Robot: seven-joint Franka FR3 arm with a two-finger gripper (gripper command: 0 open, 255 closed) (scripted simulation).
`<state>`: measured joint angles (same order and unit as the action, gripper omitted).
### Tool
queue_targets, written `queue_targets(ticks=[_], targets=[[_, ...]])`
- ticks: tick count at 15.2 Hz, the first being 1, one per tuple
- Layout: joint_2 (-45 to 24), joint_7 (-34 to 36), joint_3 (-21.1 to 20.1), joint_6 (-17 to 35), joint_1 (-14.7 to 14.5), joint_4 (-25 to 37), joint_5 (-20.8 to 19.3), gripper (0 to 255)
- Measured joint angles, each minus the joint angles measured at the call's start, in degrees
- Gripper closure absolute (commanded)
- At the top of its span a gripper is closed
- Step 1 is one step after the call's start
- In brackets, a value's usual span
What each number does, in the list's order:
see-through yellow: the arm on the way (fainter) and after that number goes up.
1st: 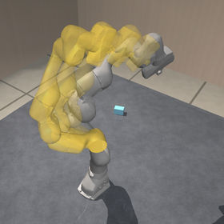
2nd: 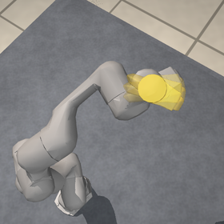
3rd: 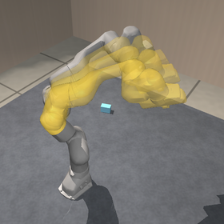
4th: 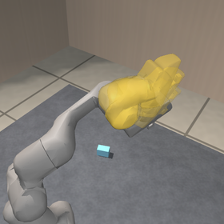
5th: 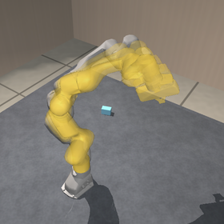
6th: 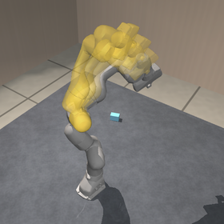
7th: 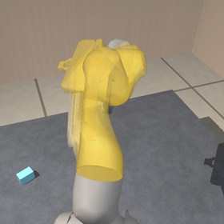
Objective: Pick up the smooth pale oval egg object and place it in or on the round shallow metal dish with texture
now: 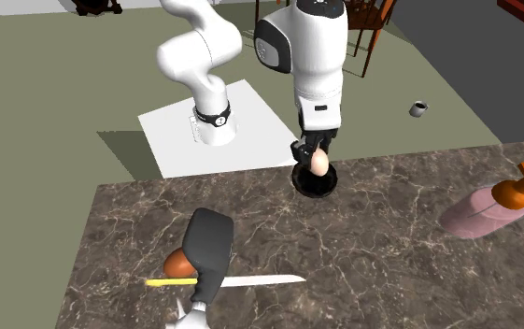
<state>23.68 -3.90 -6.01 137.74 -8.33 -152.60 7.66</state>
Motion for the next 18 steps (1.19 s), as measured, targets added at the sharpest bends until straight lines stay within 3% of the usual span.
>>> queue_targets(ticks=[1,7,12,18], targets=[[0.00,0.00,0.00,0.01,0.00,-0.01,0.00,0],[0.00,0.00,0.00,0.03,0.00,-0.01,0.00,0],[4.88,0.19,0.53,-7.85,0.24,3.06,-0.49,0],[5.54,0.17,0.62,-8.80,0.27,3.25,-0.55,0]])
